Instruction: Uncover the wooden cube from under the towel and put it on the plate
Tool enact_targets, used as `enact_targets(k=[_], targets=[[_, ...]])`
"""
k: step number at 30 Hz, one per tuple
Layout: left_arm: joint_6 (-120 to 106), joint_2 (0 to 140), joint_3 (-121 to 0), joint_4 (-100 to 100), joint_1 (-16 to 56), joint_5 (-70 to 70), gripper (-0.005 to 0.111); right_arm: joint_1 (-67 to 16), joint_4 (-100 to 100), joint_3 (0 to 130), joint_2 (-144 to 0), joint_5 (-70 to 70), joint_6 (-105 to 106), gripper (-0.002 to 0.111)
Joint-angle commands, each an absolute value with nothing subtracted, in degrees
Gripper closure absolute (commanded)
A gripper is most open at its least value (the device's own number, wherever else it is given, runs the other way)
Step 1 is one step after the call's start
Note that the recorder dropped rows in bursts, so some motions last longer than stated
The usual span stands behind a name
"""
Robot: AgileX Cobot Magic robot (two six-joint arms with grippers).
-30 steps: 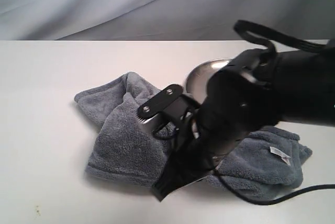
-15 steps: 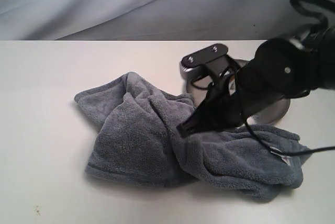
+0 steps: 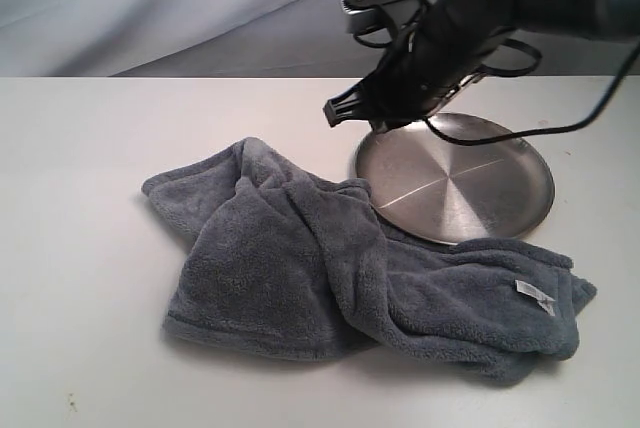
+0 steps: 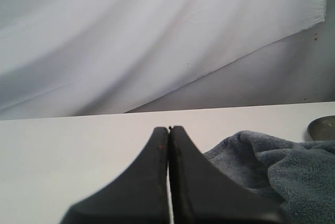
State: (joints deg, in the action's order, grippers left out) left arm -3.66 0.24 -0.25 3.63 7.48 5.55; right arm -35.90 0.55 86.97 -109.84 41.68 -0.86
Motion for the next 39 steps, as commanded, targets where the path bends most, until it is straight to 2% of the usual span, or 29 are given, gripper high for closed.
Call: enact_targets(k=[1,9,17,22,26,31,36,39], targets=[[-3.54,0.0,0.0,3.77,7.36,4.94,0.107,-40.24,1.36,95.94,-115.72,46.58,0.0,0.108],[-3.54,0.0,0.0,3.77,7.36,4.94,0.107,-49.48,4.68,104.69,-122.23,46.19,-0.45,0.108],[-3.54,0.0,0.0,3.77,7.36,4.94,0.107,-57.97,5.41,104.97,-123.38,48.34,3.27,0.108],[-3.54,0.0,0.0,3.77,7.36,4.94,0.107,-64.7,5.68,104.58,-123.12,60.37,8.08,0.108],[-3.54,0.0,0.0,3.77,7.36,4.94,0.107,-71.06,6.7,97.9,-121.12,61.1,10.56,0.108],[-3.54,0.0,0.0,3.77,7.36,4.94,0.107,-71.54,7.47,80.78,-110.58,51.1,9.78,0.108],[-3.54,0.0,0.0,3.77,7.36,4.94,0.107,-65.78,7.6,64.44,-99.35,40.91,6.66,0.108],[-3.54,0.0,0.0,3.77,7.36,4.94,0.107,-59.36,7.6,55.75,-94.92,34.08,5.56,0.108]])
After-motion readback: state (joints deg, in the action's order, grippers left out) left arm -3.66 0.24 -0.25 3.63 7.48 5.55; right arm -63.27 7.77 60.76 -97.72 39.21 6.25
